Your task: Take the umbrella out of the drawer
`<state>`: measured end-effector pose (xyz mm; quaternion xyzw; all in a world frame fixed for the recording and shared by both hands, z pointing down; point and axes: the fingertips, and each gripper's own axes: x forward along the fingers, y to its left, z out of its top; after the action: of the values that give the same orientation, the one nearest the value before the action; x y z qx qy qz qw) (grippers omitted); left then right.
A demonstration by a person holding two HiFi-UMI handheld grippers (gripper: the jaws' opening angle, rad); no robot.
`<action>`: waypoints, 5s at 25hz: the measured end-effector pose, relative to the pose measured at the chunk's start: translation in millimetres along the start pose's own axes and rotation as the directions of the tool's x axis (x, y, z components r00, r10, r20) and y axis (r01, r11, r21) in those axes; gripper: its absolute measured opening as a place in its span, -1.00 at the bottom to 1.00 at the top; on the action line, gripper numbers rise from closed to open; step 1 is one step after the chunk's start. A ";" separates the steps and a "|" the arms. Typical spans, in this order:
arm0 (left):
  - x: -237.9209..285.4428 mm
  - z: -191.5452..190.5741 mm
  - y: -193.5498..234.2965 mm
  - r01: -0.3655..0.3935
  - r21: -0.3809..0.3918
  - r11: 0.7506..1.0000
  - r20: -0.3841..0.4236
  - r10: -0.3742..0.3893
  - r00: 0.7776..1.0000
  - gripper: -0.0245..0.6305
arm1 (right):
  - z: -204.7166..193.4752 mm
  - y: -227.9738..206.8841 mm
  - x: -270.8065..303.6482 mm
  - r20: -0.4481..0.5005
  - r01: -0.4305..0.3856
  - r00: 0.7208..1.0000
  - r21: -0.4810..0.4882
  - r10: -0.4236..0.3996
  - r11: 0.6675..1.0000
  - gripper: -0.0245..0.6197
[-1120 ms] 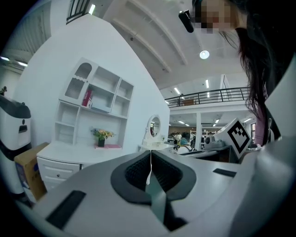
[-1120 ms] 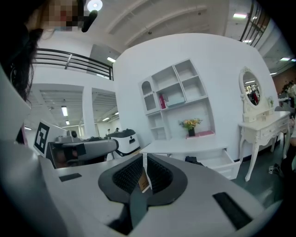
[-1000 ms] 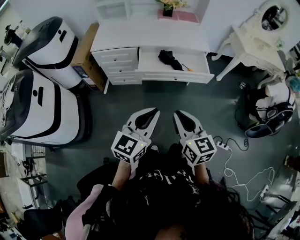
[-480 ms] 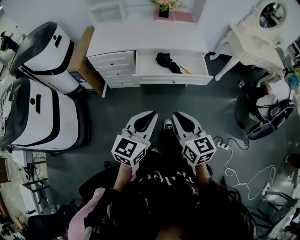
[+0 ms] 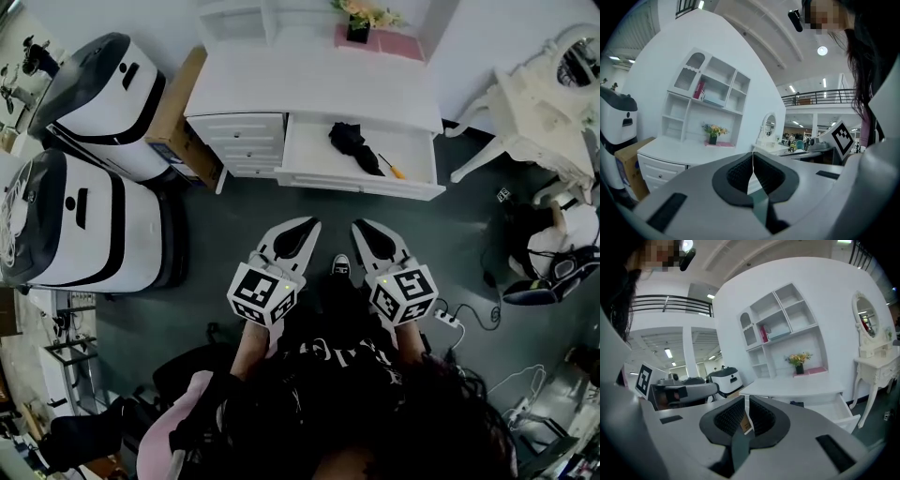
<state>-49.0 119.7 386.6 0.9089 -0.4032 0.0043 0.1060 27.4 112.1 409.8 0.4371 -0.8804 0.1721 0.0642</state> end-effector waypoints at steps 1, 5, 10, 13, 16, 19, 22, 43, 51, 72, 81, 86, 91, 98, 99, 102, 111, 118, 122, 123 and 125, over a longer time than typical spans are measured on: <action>14.6 3.1 4.2 -0.005 -0.004 1.000 0.001 0.005 1.000 -0.88 | 5.7 -13.1 5.6 -0.002 -0.003 1.000 0.000 0.003 1.000 -0.73; 74.1 15.5 12.3 -0.003 0.000 1.000 -0.002 0.003 1.000 -0.88 | 29.5 -69.7 23.4 0.001 -0.001 1.000 0.007 0.001 1.000 -0.73; 135.9 24.7 24.2 -0.016 0.015 1.000 -0.017 0.016 1.000 -0.88 | 50.1 -131.0 45.7 0.004 -0.010 1.000 0.012 0.009 1.000 -0.73; 164.3 28.9 27.9 -0.037 0.029 0.999 -0.025 0.038 0.999 -0.88 | 57.7 -161.2 55.5 0.006 -0.025 1.000 0.020 0.025 0.999 -0.73; 184.2 32.3 31.7 -0.059 0.033 0.998 -0.034 0.060 0.998 -0.88 | 63.7 -183.0 65.3 0.003 -0.038 0.999 0.022 0.038 0.999 -0.73; 192.1 29.0 32.7 -0.075 0.033 0.997 -0.054 0.077 0.996 -0.88 | 60.7 -195.0 73.3 -0.008 -0.050 0.999 0.039 0.050 0.998 -0.73; 192.7 23.0 37.8 -0.096 0.030 0.995 -0.076 0.098 0.992 -0.88 | 54.5 -199.4 81.9 -0.021 -0.063 0.998 0.053 0.064 0.997 -0.73; 257.8 20.7 113.2 0.110 0.051 0.993 -0.140 -0.102 0.985 -0.88 | 41.1 -239.7 154.9 -0.108 0.112 0.989 0.060 -0.105 0.992 -0.73; 283.1 21.1 173.2 0.203 0.047 0.978 -0.156 -0.194 0.969 -0.88 | 23.2 -263.4 217.5 -0.172 0.205 0.966 0.047 -0.194 0.978 -0.73; 304.1 8.6 244.1 0.170 0.002 0.985 -0.212 -0.166 0.963 -0.88 | -143.6 -347.5 311.7 -0.630 0.127 0.761 -0.086 -0.153 0.988 -0.23; 301.4 -3.2 261.7 0.110 0.005 0.994 -0.267 -0.104 0.958 -0.88 | -198.5 -368.7 333.7 -0.774 0.047 0.616 -0.146 -0.143 0.988 -0.16; 296.7 -9.8 275.2 0.058 -0.009 0.998 -0.289 -0.058 0.956 -0.88 | -211.8 -377.9 347.3 -0.811 0.021 0.555 -0.206 -0.183 0.978 -0.14; 295.8 -11.7 286.8 0.023 0.000 1.000 -0.292 -0.022 0.956 -0.88 | -226.0 -372.0 361.8 -0.844 -0.064 0.514 -0.219 -0.156 0.974 -0.10; 292.5 -12.6 294.2 -0.031 0.006 0.999 -0.294 0.032 0.955 -0.88 | -237.9 -372.4 370.0 -0.867 -0.097 0.465 -0.251 -0.179 0.963 -0.08; 289.6 -11.9 294.9 -0.039 0.005 0.999 -0.293 0.039 0.955 -0.88 | -238.7 -371.8 370.5 -0.868 -0.097 0.461 -0.254 -0.182 0.962 -0.07; 278.0 -16.2 293.2 -0.036 0.005 0.999 -0.300 0.036 0.953 -0.88 | -239.2 -371.1 370.0 -0.867 -0.091 0.462 -0.256 -0.187 0.962 -0.07; 261.3 -14.1 302.3 -0.052 0.010 0.999 -0.285 0.053 0.957 -0.88 | -222.6 -356.6 360.6 -0.864 -0.142 0.471 -0.275 -0.180 0.951 -0.07; 271.3 -12.1 296.5 0.015 0.004 1.000 -0.266 -0.013 0.964 -0.88 | -177.5 -333.2 338.1 -0.830 -0.235 0.527 -0.352 -0.186 0.906 -0.07; 280.1 -12.2 288.1 0.075 0.005 0.997 -0.280 -0.071 0.957 -0.88 | -148.4 -323.7 322.2 -0.795 -0.190 0.572 -0.369 -0.203 0.910 -0.07; 283.8 -10.3 286.0 0.089 0.008 0.996 -0.273 -0.083 0.959 -0.88 | -138.9 -321.5 319.0 -0.779 -0.173 0.591 -0.377 -0.210 0.910 -0.07; 291.1 -6.3 280.6 0.112 0.016 0.994 -0.260 -0.104 0.960 -0.88 | -118.4 -317.6 312.7 -0.743 -0.139 0.631 -0.392 -0.224 0.909 -0.07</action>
<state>-58.1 -275.3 473.0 0.9228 -0.3355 0.1232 0.1438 83.8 -256.5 681.1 0.3177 -0.7713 0.1509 0.5304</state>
